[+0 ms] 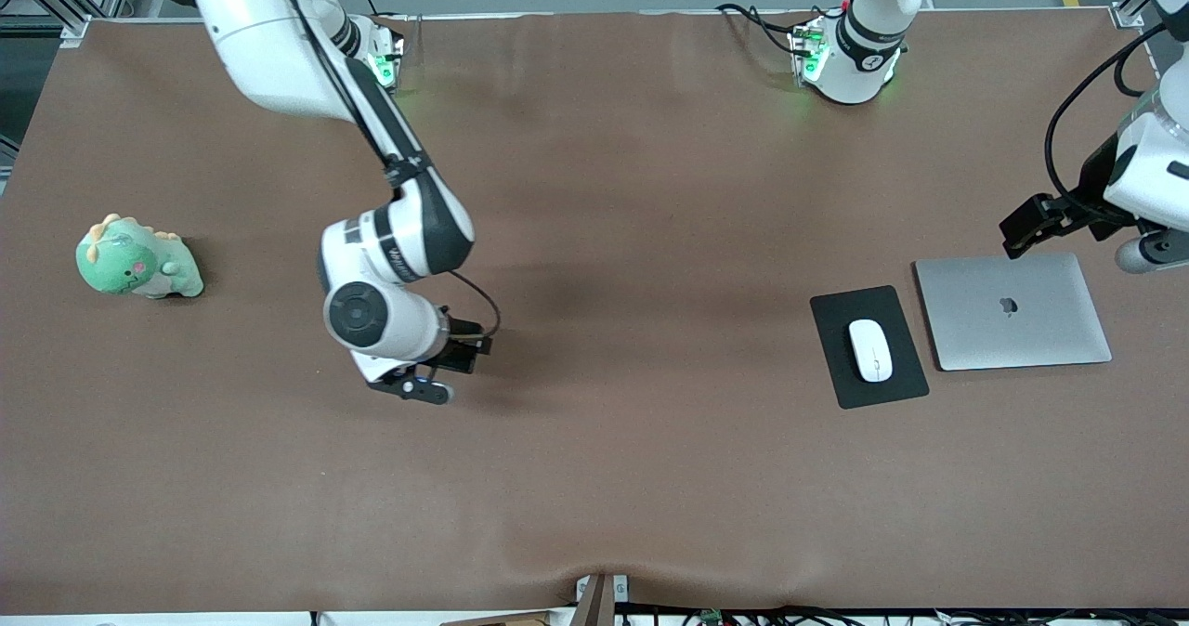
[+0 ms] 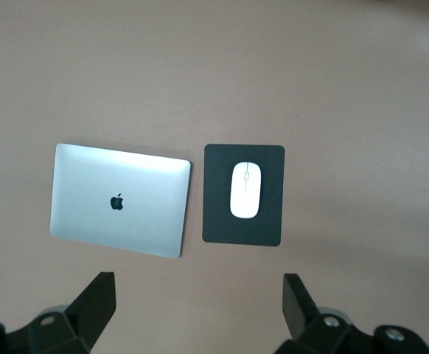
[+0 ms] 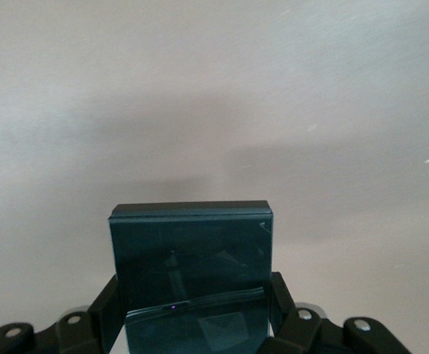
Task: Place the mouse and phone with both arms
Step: 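Carry the black phone toward the green plush toy with the right gripper, then lower the phone beside the plush toy and open the right gripper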
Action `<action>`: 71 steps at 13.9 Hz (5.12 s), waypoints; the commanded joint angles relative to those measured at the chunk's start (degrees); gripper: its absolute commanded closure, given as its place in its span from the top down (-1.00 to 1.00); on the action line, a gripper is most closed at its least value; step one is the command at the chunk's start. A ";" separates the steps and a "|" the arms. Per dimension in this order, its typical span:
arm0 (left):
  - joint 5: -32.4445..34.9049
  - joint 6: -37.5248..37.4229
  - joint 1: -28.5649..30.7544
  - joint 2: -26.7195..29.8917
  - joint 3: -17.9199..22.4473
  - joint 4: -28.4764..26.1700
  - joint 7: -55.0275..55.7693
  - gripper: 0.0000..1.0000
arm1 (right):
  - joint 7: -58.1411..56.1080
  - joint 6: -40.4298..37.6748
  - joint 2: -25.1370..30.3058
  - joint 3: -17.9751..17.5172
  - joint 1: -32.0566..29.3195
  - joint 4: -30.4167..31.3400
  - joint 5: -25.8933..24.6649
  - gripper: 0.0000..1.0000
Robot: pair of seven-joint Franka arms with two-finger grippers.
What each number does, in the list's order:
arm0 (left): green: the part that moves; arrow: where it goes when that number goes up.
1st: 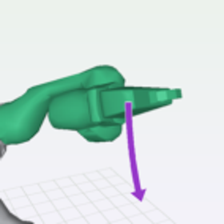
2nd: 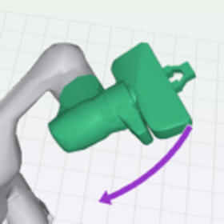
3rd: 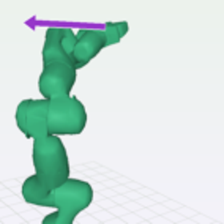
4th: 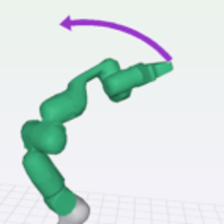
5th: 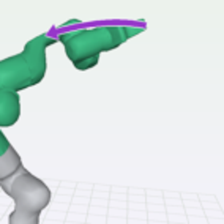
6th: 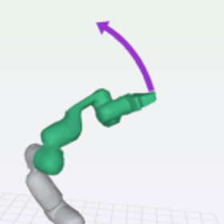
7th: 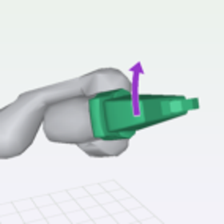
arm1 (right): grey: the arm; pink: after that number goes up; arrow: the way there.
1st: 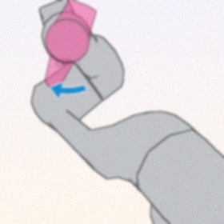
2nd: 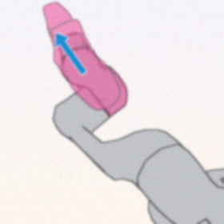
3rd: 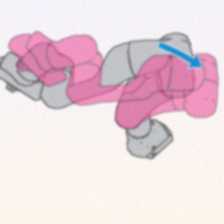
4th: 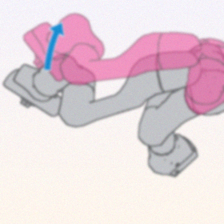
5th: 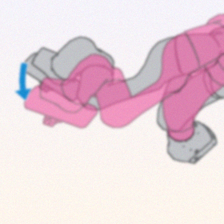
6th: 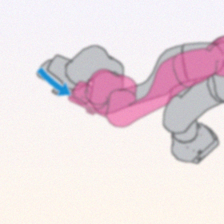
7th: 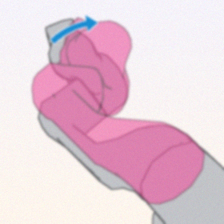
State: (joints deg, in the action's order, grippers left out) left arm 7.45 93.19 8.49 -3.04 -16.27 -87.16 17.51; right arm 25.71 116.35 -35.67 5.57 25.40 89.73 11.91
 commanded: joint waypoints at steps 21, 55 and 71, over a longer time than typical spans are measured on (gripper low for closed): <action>-3.23 -2.84 -3.20 6.20 1.57 -1.96 -4.57 1.00 | -36.78 21.45 22.12 -0.56 -27.68 44.12 -5.05 -1.00; -4.37 -10.22 -10.08 4.71 9.06 0.15 -6.00 1.00 | -43.11 -15.26 20.11 -0.74 -30.41 9.18 -5.23 1.00; -5.78 -7.68 -5.50 1.28 9.50 1.11 -13.54 1.00 | -42.41 -38.92 29.32 -1.53 -24.34 -13.80 -11.38 1.00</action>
State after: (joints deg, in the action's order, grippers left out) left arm 3.05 84.90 2.18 -0.63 -6.63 -87.48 6.61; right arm -17.25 78.03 -11.50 4.42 1.84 72.34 0.95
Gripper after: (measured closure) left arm 0.000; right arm 0.000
